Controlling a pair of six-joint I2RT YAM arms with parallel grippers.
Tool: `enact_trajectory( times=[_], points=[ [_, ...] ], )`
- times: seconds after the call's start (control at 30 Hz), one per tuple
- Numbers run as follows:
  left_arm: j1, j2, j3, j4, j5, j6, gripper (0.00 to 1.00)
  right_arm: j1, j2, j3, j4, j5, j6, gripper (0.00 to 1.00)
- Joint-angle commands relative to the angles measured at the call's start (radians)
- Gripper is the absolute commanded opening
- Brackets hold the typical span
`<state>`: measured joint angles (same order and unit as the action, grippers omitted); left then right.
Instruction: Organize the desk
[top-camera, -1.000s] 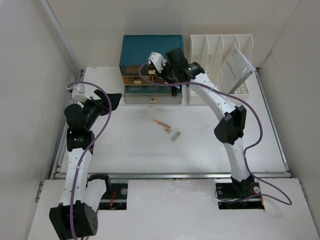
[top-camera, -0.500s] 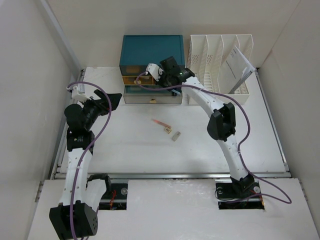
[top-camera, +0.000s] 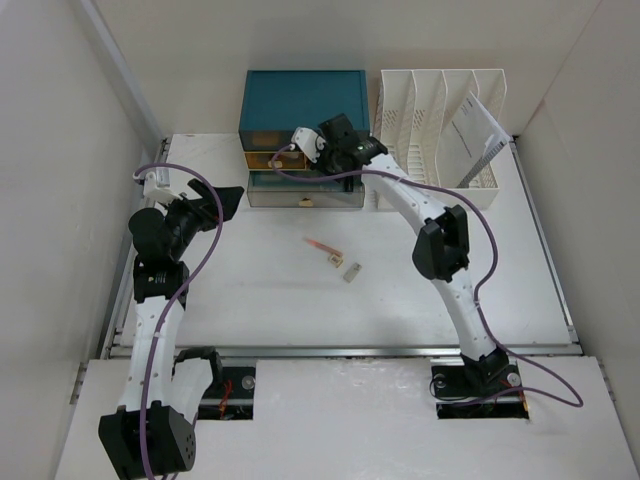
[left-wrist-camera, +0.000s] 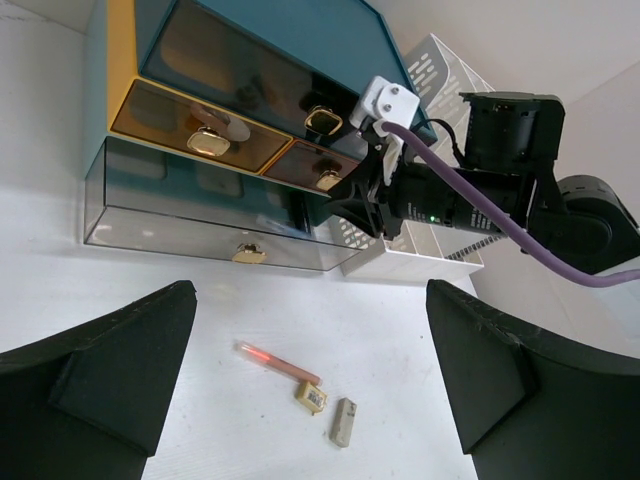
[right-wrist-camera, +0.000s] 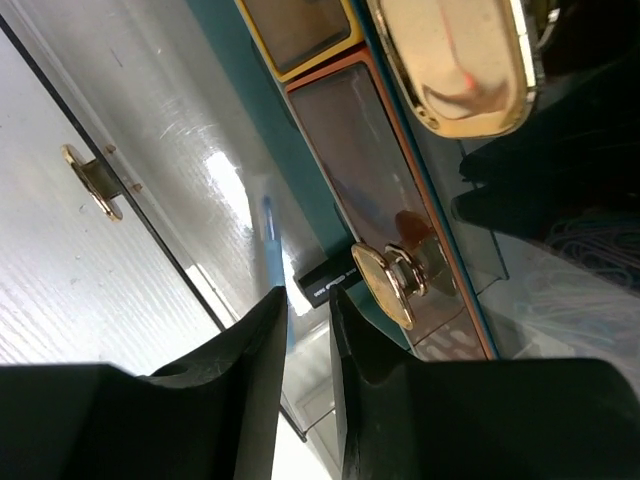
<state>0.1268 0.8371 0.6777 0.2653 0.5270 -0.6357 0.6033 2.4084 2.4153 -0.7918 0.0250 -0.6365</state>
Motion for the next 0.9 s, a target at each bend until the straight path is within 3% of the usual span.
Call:
enact_trajectory(
  times=[0.0, 0.23, 0.43, 0.6, 0.87],
  points=[
    [0.005, -0.023, -0.006, 0.051, 0.021, 0.014, 1.00, 0.006, 0.014, 0.041, 0.046, 0.012, -0.003, 0.29],
    [0.005, -0.023, -0.006, 0.051, 0.021, 0.014, 1.00, 0.015, -0.090, -0.016, -0.007, -0.106, 0.020, 0.35],
    [0.016, -0.023, -0.006, 0.060, 0.030, 0.005, 1.00, 0.035, -0.339, -0.366, 0.028, -0.256, 0.121, 0.36],
    [0.025, -0.023, -0.006, 0.071, 0.039, 0.005, 1.00, 0.068, -0.388, -0.560, 0.084, -0.318, 0.172, 0.36],
    [0.025, -0.023, -0.006, 0.071, 0.039, 0.005, 1.00, 0.116, -0.347, -0.640, 0.132, -0.347, 0.204, 0.36]
  ],
)
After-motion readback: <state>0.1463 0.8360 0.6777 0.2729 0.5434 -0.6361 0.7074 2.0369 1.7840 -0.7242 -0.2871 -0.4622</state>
